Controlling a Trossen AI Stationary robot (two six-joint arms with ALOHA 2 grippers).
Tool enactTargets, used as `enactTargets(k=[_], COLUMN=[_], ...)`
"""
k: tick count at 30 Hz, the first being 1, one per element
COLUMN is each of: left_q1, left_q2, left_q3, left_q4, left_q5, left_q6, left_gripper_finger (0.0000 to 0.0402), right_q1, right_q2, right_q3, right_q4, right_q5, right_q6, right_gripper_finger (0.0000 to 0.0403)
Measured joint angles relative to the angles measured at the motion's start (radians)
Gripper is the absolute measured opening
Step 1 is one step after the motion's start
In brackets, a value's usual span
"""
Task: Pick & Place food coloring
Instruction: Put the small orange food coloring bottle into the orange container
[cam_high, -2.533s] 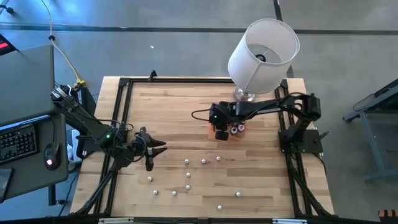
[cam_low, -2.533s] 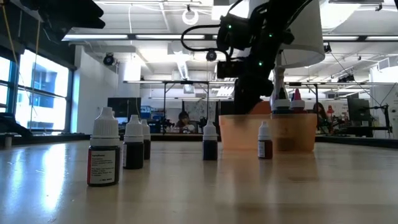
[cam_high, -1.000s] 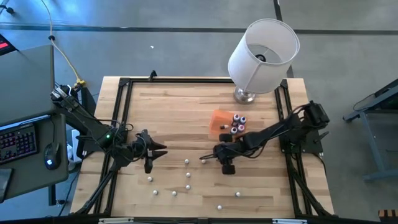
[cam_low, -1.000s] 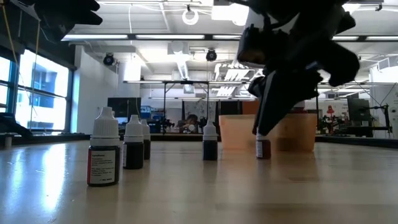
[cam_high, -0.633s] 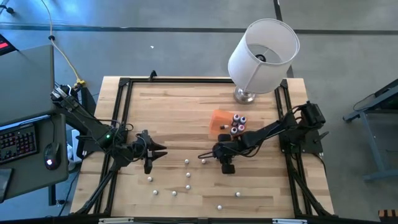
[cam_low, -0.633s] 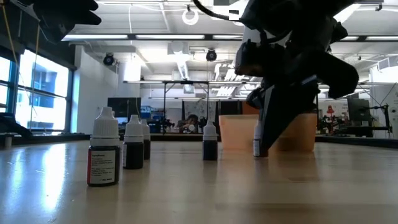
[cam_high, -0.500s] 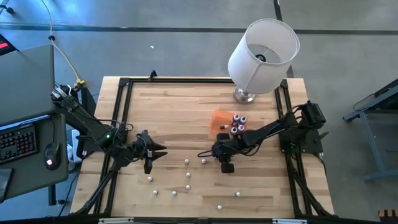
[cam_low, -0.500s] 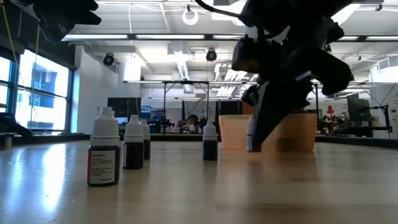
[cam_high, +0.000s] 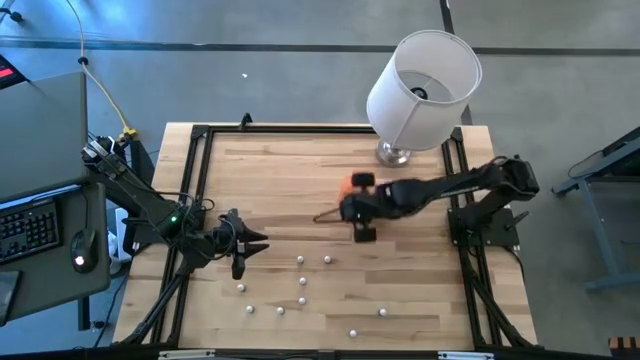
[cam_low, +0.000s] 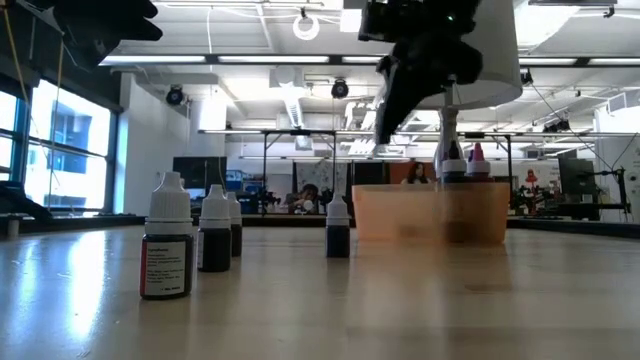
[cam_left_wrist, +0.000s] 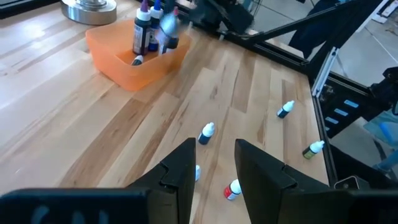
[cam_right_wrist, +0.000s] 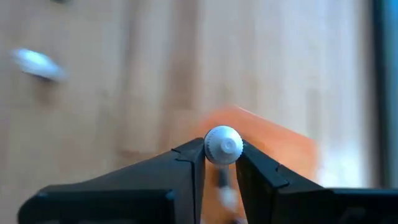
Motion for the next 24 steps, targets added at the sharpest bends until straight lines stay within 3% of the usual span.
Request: enactTargets(k=[3,11,18,24], left_q1=[0.000,0.000,0.000,0.000], left_q2=[0.000,0.000,0.000,0.000], left_q3=[0.000,0.000,0.000,0.000], left_q4=[-0.002,-0.002,-0.002,-0.008], left_q5=[0.000,0.000,0.000,0.001], left_q6=[0.005,0.007,0.008,0.016], left_gripper_finger=[0.0111,0.0111,0.0111,0.0111], right_q1=[-0.077,-0.278,-0.321,-0.326], right_q2=[-0.003,0.012,0.012,0.012], right_q3=[0.031,-0.100,-0.187,-0.223], right_q4=[-0.068,0.050,0.147,0.157], right_q5=[0.009,-0.201,-0.299,-0.298], right_q6=[-0.011,-0.018,-0.078,-0.080], right_gripper_finger=[0.0070,0.0074,0.0083,0.0107])
